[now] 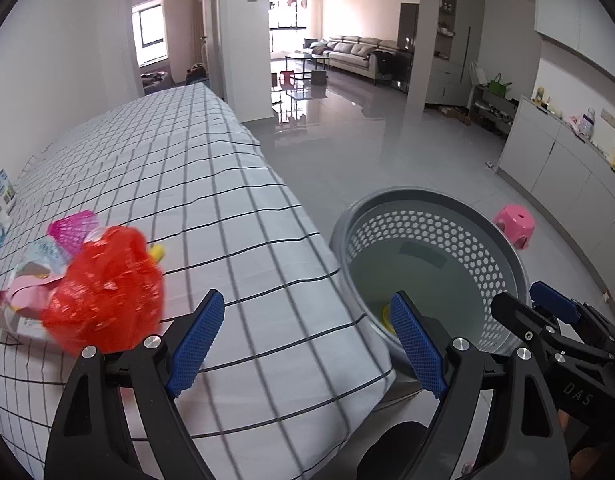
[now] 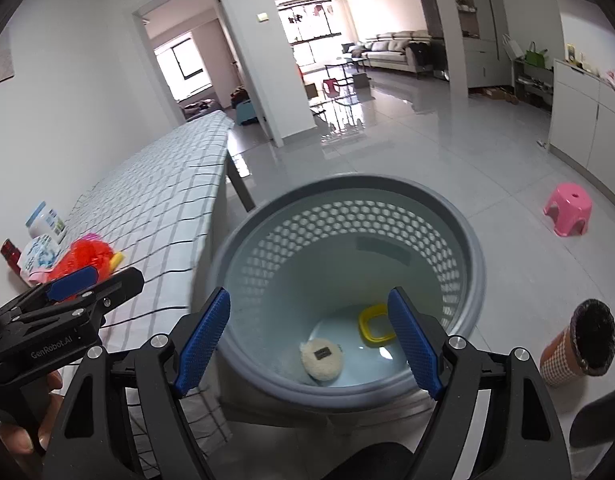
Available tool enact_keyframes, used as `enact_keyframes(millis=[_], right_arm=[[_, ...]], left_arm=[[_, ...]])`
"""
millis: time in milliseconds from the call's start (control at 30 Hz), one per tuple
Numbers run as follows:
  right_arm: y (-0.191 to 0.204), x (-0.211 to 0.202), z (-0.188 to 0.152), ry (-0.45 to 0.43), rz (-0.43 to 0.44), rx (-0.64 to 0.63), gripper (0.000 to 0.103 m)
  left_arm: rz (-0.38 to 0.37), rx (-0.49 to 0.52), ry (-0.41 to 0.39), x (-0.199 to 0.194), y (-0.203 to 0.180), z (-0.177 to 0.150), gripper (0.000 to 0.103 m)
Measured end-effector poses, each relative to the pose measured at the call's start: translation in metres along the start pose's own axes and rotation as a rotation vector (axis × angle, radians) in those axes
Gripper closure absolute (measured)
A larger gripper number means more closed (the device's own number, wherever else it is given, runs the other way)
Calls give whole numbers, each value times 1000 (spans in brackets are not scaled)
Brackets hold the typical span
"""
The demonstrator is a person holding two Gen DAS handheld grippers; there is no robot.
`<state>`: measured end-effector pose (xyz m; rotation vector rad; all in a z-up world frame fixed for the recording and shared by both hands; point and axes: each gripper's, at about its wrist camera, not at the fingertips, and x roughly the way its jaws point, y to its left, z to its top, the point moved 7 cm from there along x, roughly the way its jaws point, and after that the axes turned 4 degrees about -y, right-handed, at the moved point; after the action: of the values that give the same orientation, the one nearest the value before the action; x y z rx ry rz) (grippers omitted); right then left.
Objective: Collect trash
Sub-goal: 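Move both open tools back over the table items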
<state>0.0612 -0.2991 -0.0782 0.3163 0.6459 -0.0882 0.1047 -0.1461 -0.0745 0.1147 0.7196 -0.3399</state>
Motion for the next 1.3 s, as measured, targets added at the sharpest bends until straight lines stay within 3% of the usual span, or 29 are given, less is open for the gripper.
enact_keyframes(millis=[767,1300], right_arm=[[164,3,-22,23,200,-197,25],[246,7,-32,49,311,-319,25]], left_arm=[[189,-162,-33,-77,161,-31,20],[317,-238,-11,-91,247,-68,20]])
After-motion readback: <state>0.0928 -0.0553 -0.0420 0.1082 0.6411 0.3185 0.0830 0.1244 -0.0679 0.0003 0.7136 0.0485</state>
